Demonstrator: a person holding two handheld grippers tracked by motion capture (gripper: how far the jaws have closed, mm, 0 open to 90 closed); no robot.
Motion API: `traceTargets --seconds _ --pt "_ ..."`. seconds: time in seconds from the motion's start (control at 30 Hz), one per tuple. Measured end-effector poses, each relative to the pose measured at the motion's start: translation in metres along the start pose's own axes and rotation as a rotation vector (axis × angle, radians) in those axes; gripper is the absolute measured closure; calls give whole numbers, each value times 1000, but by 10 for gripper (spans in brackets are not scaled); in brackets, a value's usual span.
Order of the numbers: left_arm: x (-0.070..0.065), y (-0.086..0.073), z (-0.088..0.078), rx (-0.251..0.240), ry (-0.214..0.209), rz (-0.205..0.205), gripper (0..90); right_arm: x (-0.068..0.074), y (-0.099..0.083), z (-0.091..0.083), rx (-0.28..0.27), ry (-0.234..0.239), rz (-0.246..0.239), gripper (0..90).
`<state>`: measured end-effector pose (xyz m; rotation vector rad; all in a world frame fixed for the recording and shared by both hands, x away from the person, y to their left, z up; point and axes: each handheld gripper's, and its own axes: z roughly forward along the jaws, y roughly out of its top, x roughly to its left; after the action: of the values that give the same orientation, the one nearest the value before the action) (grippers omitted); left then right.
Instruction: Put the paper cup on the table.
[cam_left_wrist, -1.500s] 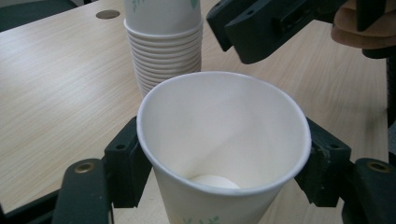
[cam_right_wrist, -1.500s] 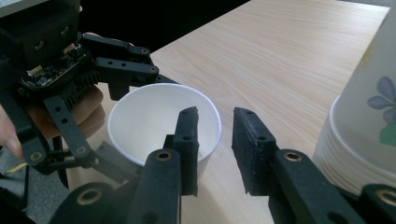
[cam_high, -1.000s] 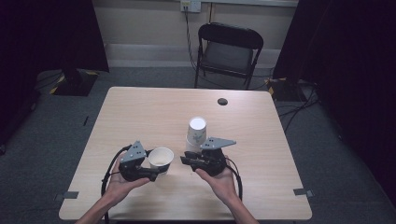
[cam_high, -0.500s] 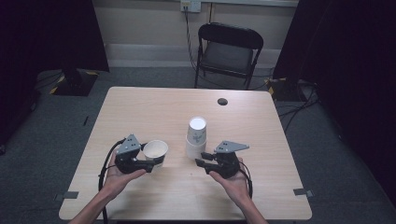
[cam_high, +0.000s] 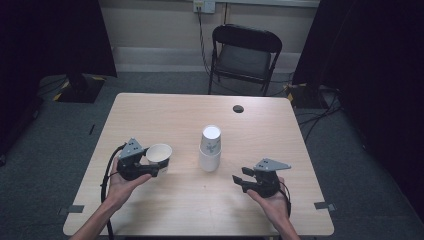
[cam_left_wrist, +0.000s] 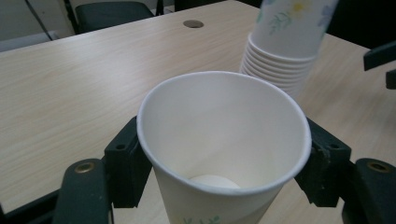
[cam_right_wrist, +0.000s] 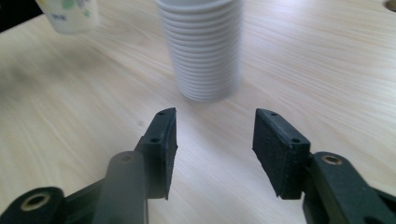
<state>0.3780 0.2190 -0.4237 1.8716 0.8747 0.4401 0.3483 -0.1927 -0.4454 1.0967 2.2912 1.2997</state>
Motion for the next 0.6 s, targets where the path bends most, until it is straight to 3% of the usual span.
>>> traceTargets --seconds 0.17,0.2,0.3,0.6 --pt "8 6 5 12 26 -1 301 -13 -7 -4 9 -39 28 416" --pt "13 7 10 23 49 -12 302 -15 -8 -5 17 -43 42 394" --pt "18 7 16 42 53 -11 304 -23 -14 -8 34 -65 62 346" --pt "38 -3 36 69 94 -68 306 -43 -33 -15 96 -131 91 263"
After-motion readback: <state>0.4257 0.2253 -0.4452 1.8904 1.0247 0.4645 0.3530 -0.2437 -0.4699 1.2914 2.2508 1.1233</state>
